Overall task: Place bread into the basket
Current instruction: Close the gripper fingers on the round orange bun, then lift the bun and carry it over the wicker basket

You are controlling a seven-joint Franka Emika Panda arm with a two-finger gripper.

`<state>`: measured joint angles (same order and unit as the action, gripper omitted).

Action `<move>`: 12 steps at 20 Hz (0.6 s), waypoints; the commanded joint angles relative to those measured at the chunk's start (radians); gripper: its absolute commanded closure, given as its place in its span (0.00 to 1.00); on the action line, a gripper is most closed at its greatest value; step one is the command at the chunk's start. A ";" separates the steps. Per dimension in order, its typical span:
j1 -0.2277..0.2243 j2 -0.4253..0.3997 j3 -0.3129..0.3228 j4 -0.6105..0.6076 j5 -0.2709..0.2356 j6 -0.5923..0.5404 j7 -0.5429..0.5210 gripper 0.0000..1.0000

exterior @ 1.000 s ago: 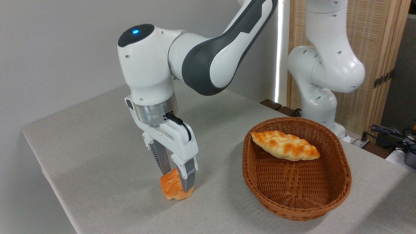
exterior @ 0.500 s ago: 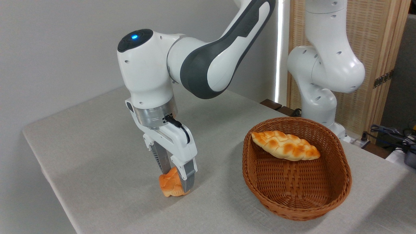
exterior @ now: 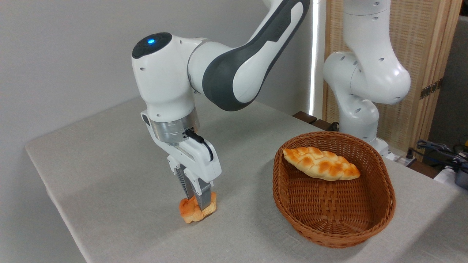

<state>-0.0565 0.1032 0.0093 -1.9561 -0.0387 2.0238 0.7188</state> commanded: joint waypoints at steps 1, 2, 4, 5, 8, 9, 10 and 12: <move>0.006 -0.017 -0.006 0.020 -0.010 -0.008 -0.018 0.95; 0.006 -0.037 -0.008 0.035 -0.010 -0.052 -0.019 0.95; 0.007 -0.095 -0.008 0.071 -0.010 -0.181 -0.012 0.95; 0.009 -0.136 -0.006 0.082 -0.010 -0.250 -0.001 0.95; 0.009 -0.230 0.008 0.080 0.005 -0.376 0.112 0.94; 0.010 -0.268 0.026 0.076 0.016 -0.436 0.195 0.94; 0.010 -0.298 0.069 0.071 0.043 -0.500 0.287 0.93; 0.010 -0.327 0.142 0.042 0.072 -0.553 0.437 0.92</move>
<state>-0.0454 -0.1809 0.0677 -1.8714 0.0041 1.5239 0.9879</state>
